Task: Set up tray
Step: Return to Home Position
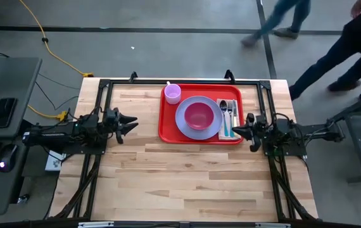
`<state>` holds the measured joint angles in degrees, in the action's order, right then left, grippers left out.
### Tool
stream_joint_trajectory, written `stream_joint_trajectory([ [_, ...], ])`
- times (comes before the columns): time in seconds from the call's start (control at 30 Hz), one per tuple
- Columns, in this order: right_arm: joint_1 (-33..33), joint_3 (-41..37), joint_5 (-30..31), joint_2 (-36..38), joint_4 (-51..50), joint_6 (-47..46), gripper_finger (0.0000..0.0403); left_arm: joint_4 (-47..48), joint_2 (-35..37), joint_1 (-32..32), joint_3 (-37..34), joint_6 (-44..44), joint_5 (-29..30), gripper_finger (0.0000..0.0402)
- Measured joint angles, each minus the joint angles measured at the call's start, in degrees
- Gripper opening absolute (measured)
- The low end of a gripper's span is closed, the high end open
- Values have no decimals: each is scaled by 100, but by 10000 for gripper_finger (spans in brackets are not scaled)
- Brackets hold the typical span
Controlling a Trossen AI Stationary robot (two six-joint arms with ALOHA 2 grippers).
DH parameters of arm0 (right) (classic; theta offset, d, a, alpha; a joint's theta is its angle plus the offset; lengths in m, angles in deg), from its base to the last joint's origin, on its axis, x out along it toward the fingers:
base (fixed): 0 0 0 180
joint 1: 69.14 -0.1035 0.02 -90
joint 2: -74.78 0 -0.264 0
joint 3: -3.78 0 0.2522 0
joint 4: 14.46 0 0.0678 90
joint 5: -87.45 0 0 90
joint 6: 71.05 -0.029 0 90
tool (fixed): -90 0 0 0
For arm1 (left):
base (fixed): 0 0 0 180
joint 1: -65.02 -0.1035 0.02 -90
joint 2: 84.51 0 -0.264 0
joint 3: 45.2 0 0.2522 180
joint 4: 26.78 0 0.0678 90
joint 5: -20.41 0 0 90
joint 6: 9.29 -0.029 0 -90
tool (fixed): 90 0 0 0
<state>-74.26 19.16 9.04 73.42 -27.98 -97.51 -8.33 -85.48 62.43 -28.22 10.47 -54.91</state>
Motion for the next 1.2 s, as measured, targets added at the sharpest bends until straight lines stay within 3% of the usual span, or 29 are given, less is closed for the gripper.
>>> stream_joint_trajectory([
  [0.4, 2, -106, -126, -42, 254, 492, 0, 53, 0, 0, -4, -456, -522, 184],
  [0.67, 0, -106, -211, -42, 230, 553, 0, -599, -2, -2, -256, -883, -711, 184],
  [1.03, -2, -106, -873, -45, 116, 597, 1, -530, 0, -2, -260, -925, -1419, 184],
  [1.2, -2, -106, -890, -45, 114, 566, 1, -529, 0, -2, -260, -905, -1439, 184],
])
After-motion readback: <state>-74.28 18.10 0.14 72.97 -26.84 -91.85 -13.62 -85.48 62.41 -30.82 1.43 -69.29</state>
